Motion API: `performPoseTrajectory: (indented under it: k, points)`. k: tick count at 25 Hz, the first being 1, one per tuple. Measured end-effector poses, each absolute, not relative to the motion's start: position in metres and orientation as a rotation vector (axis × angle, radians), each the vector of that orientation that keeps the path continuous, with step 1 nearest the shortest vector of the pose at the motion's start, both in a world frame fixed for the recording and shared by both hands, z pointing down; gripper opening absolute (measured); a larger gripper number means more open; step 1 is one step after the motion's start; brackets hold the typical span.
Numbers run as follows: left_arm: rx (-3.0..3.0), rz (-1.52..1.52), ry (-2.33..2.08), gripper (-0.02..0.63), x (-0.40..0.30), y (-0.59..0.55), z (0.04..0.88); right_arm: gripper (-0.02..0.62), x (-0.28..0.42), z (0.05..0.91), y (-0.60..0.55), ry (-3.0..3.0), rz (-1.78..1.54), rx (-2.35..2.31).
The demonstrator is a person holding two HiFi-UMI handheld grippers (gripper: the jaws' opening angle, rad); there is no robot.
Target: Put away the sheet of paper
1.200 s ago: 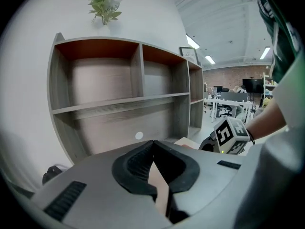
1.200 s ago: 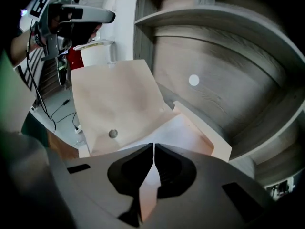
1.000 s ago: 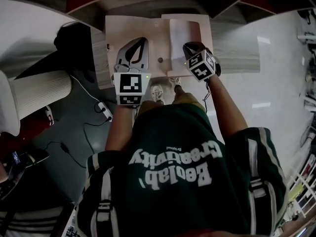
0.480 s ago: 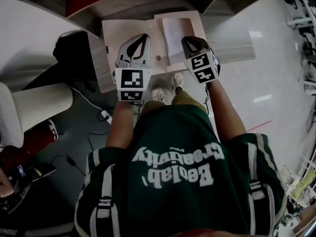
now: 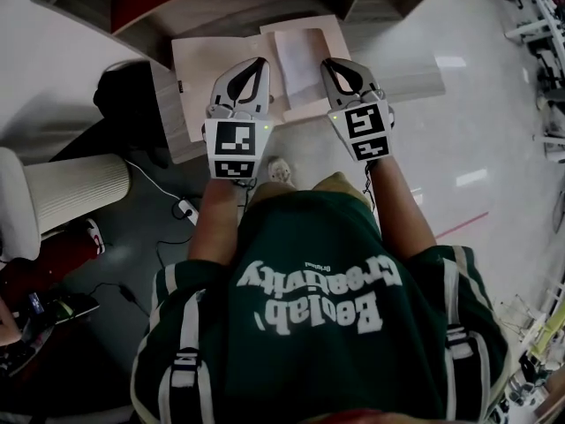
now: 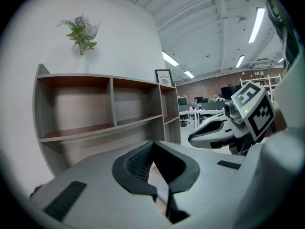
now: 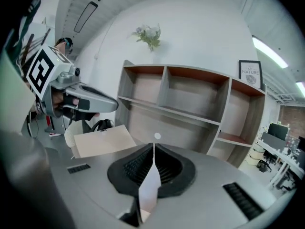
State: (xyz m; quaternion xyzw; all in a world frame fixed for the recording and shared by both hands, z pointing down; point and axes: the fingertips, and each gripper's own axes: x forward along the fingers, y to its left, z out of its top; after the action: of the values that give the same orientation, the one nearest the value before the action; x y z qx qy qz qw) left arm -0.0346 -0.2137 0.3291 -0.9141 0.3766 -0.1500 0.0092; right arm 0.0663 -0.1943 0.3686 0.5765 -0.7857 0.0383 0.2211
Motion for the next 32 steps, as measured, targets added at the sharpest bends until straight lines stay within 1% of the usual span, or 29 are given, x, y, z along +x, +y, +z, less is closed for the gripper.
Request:
performPoseTrajectory:
  k: [9, 20, 32]
  points:
    - [-2.816, -0.460, 1.257, 0.018, 0.005, -0.138, 0.312, 0.038, 0.100, 0.336, -0.123, -2.306, 0.063, 1.609]
    - [-2.759, -0.431, 1.340, 0.018, 0.047, -0.023, 0.303, 0.038, 0.138, 0.319, -0.017, -2.411, 0.029, 1.610]
    - [-2.678, -0.392, 1.433, 0.018, 0.045, 0.040, 0.287, 0.039, 0.153, 0.304, 0.039, -2.488, 0.017, 1.658]
